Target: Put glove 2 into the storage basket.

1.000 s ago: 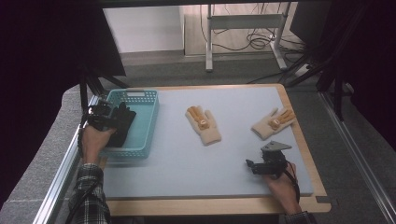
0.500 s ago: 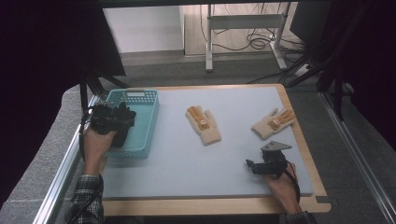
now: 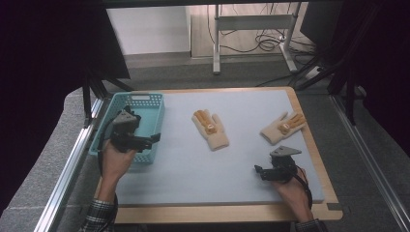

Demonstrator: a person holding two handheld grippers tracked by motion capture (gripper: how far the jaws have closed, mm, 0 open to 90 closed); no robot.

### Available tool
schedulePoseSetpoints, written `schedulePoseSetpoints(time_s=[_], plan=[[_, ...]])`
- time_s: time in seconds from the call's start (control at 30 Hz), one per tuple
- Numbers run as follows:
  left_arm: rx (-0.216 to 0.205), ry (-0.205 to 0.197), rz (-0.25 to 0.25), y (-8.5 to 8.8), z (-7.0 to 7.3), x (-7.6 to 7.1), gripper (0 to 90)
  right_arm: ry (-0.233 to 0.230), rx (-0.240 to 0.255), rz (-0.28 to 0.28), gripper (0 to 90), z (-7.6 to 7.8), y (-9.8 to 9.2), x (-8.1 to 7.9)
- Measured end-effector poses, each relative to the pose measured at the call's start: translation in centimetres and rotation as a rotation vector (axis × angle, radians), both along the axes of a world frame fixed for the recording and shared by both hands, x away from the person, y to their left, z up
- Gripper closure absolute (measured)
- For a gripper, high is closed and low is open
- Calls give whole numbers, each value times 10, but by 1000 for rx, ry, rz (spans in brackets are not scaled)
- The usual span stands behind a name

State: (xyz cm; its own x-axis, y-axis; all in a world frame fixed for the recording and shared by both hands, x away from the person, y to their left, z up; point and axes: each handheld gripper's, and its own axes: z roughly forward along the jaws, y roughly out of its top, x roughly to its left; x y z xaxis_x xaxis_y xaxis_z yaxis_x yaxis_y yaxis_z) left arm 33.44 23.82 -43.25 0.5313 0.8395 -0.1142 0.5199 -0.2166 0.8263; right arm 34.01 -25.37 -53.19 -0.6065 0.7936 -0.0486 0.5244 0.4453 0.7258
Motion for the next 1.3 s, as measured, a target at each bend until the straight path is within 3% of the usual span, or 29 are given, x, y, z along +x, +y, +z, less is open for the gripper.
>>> schedulePoseSetpoints(time_s=[0.23,0.33,0.37,0.47,0.5,0.57,0.6,0.63,0.67,0.7,0.73,0.87,1.1,1.13,1.3], plan=[[-13,-26,-97,-36,-13,-22,0,-2,1,0,169,0,0,0],[2,-28,-148,-57,-24,-34,0,-1,2,0,168,0,0,0],[2,-28,-148,-57,-24,-34,0,-1,2,0,168,0,0,0],[11,-18,-180,-76,-42,-42,0,-1,3,1,166,0,0,0],[11,-18,-180,-76,-42,-42,0,-1,3,1,166,0,0,0],[16,-8,-184,-83,-53,-44,0,0,3,3,158,0,0,0],[25,7,-190,-89,-66,-45,0,1,3,7,147,0,0,0],[25,7,-190,-89,-66,-45,0,1,3,7,147,0,0,0],[48,26,-185,-93,-79,-45,0,4,-1,12,131,0,1,0],[48,26,-185,-93,-79,-45,0,4,-1,12,131,0,1,0],[84,39,-173,-95,-90,-45,0,5,0,12,129,0,1,0],[122,64,-148,-95,-106,-48,1,6,-1,12,130,0,1,0],[162,98,-142,-95,-116,-48,20,6,2,10,146,0,0,0],[189,118,-149,-98,-117,-46,35,3,4,7,164,0,0,0],[179,124,-147,-97,-117,-45,32,-4,7,7,243,2,-2,-1]])
